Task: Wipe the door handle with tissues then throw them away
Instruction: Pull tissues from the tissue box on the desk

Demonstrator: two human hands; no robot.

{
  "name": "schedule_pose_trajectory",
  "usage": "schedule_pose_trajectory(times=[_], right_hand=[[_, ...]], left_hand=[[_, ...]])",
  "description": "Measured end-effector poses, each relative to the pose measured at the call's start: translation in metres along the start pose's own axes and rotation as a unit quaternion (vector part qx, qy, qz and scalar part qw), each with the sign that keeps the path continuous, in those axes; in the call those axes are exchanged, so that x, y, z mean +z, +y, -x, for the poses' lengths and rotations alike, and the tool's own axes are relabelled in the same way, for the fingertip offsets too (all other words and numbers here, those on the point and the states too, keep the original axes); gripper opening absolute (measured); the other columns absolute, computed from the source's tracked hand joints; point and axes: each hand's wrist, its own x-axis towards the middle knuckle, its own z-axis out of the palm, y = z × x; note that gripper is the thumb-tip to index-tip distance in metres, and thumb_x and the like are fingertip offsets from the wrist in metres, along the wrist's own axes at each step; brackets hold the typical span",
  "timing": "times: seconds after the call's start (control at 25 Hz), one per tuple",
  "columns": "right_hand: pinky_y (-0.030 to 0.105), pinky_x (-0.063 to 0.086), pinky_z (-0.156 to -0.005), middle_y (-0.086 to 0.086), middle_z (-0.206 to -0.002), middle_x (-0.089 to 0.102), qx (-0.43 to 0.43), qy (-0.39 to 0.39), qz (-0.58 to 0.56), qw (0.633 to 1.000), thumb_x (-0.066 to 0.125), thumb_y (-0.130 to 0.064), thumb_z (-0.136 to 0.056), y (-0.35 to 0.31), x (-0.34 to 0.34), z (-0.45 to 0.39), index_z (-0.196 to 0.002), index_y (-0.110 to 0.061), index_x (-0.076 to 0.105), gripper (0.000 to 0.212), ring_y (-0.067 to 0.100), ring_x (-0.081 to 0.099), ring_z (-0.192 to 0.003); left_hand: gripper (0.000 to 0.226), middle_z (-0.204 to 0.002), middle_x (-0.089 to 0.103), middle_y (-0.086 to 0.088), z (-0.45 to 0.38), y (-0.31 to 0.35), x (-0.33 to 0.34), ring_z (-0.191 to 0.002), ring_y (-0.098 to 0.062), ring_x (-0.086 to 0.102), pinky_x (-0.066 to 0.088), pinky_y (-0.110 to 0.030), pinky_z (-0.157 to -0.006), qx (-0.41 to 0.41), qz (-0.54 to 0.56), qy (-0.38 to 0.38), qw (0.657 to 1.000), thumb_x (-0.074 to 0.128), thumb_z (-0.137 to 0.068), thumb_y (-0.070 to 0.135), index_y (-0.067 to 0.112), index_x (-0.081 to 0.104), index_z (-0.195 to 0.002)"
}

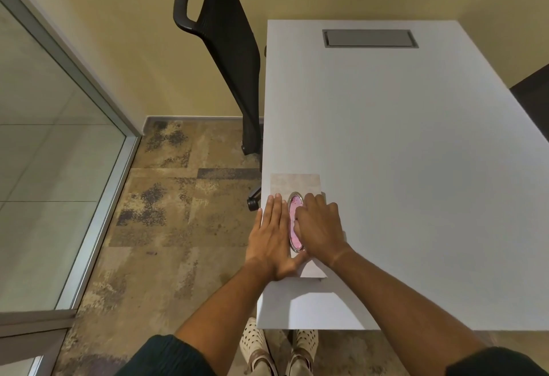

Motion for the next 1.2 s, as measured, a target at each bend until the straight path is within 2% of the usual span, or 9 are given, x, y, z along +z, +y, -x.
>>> schedule_pose_trajectory(times=[0.16,0.28,0.44,0.56,0.76,0.88,1.0,1.2], right_hand=[[0.042,0.04,-0.102,0.01,-0.142,0.048,-0.012,-0.013,0.005,1.0,0.059,-0.046,-0.092,-0.003,0.003,-0.005,-0.143,-0.016,0.042,0.062,0.027,0.046,-0.126],[0.04,0.039,-0.104,0.01,-0.145,0.046,-0.028,-0.016,0.002,0.999,0.058,-0.051,-0.091,0.003,0.004,-0.002,-0.144,-0.016,0.038,0.067,0.027,0.046,-0.127],[0.039,0.041,-0.1,0.01,-0.143,0.046,-0.034,-0.013,-0.021,0.999,0.056,-0.049,-0.093,0.007,0.003,-0.001,-0.141,-0.015,0.041,0.061,0.027,0.048,-0.125],[0.038,0.041,-0.101,0.01,-0.144,0.045,-0.038,-0.021,-0.026,0.999,0.053,-0.049,-0.094,0.009,0.0,0.0,-0.141,-0.016,0.04,0.058,0.026,0.047,-0.126],[0.037,0.043,-0.088,0.011,-0.132,0.052,-0.056,0.011,-0.034,0.998,0.048,-0.036,-0.098,0.013,-0.001,0.01,-0.128,-0.012,0.049,0.039,0.027,0.05,-0.114],[0.036,0.043,-0.081,0.012,-0.124,0.057,-0.064,0.036,-0.06,0.995,0.047,-0.033,-0.099,0.014,0.0,0.014,-0.124,-0.01,0.054,0.035,0.028,0.054,-0.104],[0.035,0.042,-0.075,0.012,-0.115,0.062,-0.06,0.065,-0.098,0.991,0.05,-0.032,-0.098,0.017,0.005,0.018,-0.119,-0.009,0.059,0.032,0.028,0.058,-0.095],[0.037,0.048,-0.079,0.008,-0.11,0.069,-0.052,0.096,-0.134,0.985,0.056,-0.036,-0.094,0.019,0.005,0.016,-0.113,-0.012,0.067,0.033,0.025,0.063,-0.095]], left_hand=[[0.107,-0.154,-0.04,-0.01,0.0,-0.001,0.002,-0.146,-0.025,-0.036,-0.007,-0.048,-0.123,-0.003,-0.003,0.005,1.0,-0.011,-0.071,0.091,0.015,-0.043,-0.14],[0.104,-0.153,-0.04,-0.009,0.0,-0.001,0.002,-0.146,-0.026,-0.035,-0.007,-0.048,-0.123,0.0,-0.006,0.008,1.0,-0.005,-0.075,0.09,0.017,-0.047,-0.137],[0.107,-0.158,-0.034,-0.012,0.001,-0.001,0.002,-0.147,-0.025,-0.034,-0.005,-0.048,-0.123,-0.005,-0.013,0.007,1.0,0.001,-0.077,0.089,0.015,-0.039,-0.142],[0.108,-0.158,-0.033,-0.012,0.001,-0.001,0.002,-0.147,-0.025,-0.034,-0.005,-0.048,-0.123,-0.008,-0.013,0.002,1.0,-0.003,-0.074,0.091,0.014,-0.039,-0.142],[0.109,-0.159,-0.032,-0.013,0.0,-0.001,0.004,-0.146,-0.025,-0.034,-0.005,-0.048,-0.124,-0.011,-0.012,0.006,1.0,-0.008,-0.072,0.091,0.013,-0.04,-0.141],[0.109,-0.159,-0.031,-0.014,-0.001,-0.002,0.005,-0.147,-0.025,-0.034,-0.005,-0.048,-0.124,-0.011,-0.014,0.009,1.0,0.001,-0.076,0.09,0.012,-0.039,-0.141],[0.108,-0.159,-0.032,-0.013,-0.001,-0.002,0.006,-0.147,-0.026,-0.033,-0.004,-0.048,-0.124,-0.011,-0.014,0.011,1.0,0.0,-0.077,0.09,0.012,-0.041,-0.14],[0.107,-0.157,-0.034,-0.013,-0.001,-0.001,0.005,-0.147,-0.027,-0.032,-0.003,-0.048,-0.124,-0.011,-0.023,0.007,1.0,0.007,-0.08,0.088,0.013,-0.045,-0.136]])
